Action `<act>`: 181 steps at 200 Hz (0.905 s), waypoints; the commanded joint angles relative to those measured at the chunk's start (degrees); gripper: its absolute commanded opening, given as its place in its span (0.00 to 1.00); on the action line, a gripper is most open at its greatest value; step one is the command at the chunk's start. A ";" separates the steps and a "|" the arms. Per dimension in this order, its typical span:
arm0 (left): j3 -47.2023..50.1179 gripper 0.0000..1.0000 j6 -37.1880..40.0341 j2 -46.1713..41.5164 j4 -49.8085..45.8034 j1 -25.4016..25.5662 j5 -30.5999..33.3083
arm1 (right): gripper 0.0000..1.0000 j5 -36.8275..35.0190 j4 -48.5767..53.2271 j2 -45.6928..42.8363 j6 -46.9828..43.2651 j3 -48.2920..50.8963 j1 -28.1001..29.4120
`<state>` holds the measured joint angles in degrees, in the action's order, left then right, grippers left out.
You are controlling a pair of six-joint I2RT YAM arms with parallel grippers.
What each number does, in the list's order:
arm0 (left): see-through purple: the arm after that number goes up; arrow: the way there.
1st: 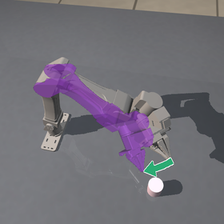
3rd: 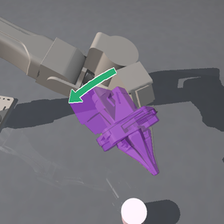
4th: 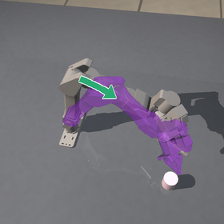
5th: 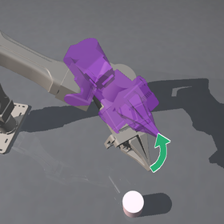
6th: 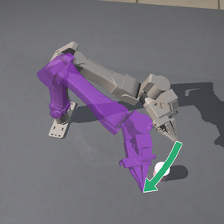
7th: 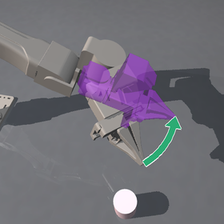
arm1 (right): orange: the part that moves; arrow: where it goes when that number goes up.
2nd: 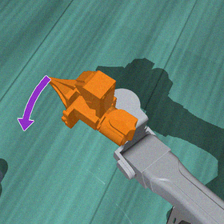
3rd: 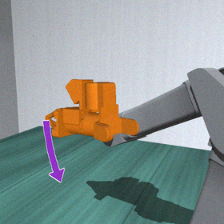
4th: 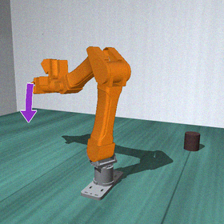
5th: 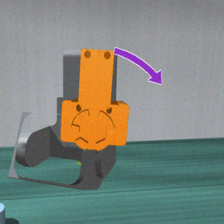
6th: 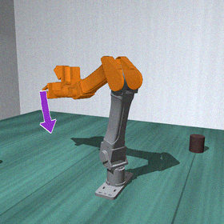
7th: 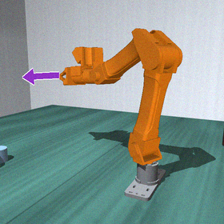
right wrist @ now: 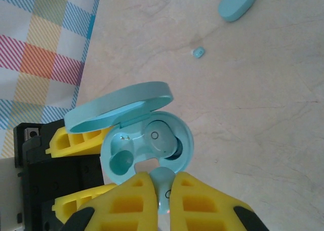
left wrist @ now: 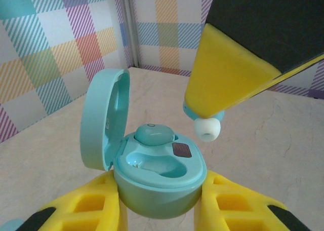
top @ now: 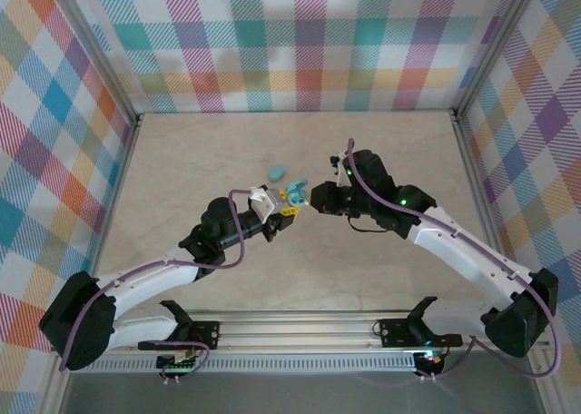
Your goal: Insert wireless bluetooth earbuds into charging case
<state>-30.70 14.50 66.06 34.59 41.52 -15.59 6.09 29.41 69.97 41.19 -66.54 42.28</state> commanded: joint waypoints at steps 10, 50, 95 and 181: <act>-1.37 0.00 1.16 -0.44 0.28 0.77 -1.19 | 0.08 -0.81 -0.89 2.16 -0.36 -3.62 1.17; -1.70 0.00 1.48 -0.58 -0.70 0.81 -1.37 | 0.09 -0.90 -0.42 4.45 -1.19 -5.48 2.35; -1.82 0.00 1.85 -0.95 -1.21 0.84 -1.28 | 0.09 -1.33 0.52 5.06 -1.81 -5.88 2.80; -2.25 0.00 1.78 -1.02 -1.37 0.83 -1.46 | 0.12 -1.51 1.79 6.18 -2.76 -6.32 3.72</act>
<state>-30.72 15.11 66.04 32.95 41.56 -15.62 4.99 29.98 75.59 39.64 -71.05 45.41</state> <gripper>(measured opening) 0.296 0.117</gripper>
